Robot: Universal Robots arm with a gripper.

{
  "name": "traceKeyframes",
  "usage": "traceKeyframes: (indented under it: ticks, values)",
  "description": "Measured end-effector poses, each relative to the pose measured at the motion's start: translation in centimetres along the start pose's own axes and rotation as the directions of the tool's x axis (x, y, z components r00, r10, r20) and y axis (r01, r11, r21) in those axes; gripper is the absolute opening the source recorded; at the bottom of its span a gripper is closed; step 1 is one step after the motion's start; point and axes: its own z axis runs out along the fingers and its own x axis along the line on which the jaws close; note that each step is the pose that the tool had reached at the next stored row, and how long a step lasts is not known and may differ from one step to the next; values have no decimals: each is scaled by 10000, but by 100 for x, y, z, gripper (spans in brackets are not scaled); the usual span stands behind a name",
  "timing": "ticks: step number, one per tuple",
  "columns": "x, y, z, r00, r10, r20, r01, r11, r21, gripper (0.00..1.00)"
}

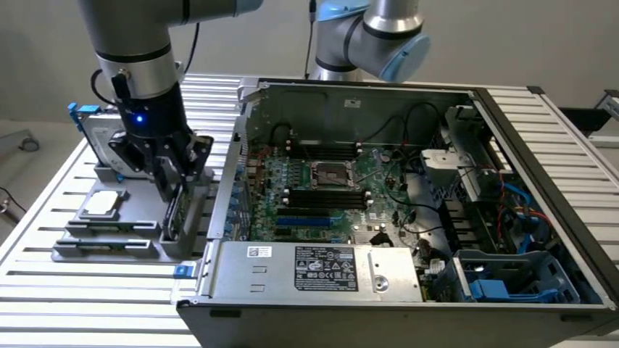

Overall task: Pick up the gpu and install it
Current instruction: 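Pick up the gpu and move the gpu toward the slot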

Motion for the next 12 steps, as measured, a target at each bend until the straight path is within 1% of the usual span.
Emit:
traceKeyframes:
  ticks: [2, 3, 6, 10, 11, 12]
  values:
    - [0, 1, 19, 9997, -255, 14, 255, 9997, -26, 44]
    - [0, 2, 27, 9993, -368, 19, 368, 9993, -49, 44]
    - [-2, 3, 59, 9989, -472, 36, 472, 9988, -152, 44]
    - [-4, 5, 106, 9989, -474, 54, 476, 9984, -319, 44]
    - [-5, 6, 115, 9989, -472, 60, 474, 9981, -382, 44]
    - [-5, 6, 120, 9989, -465, 64, 467, 9979, -458, 44]
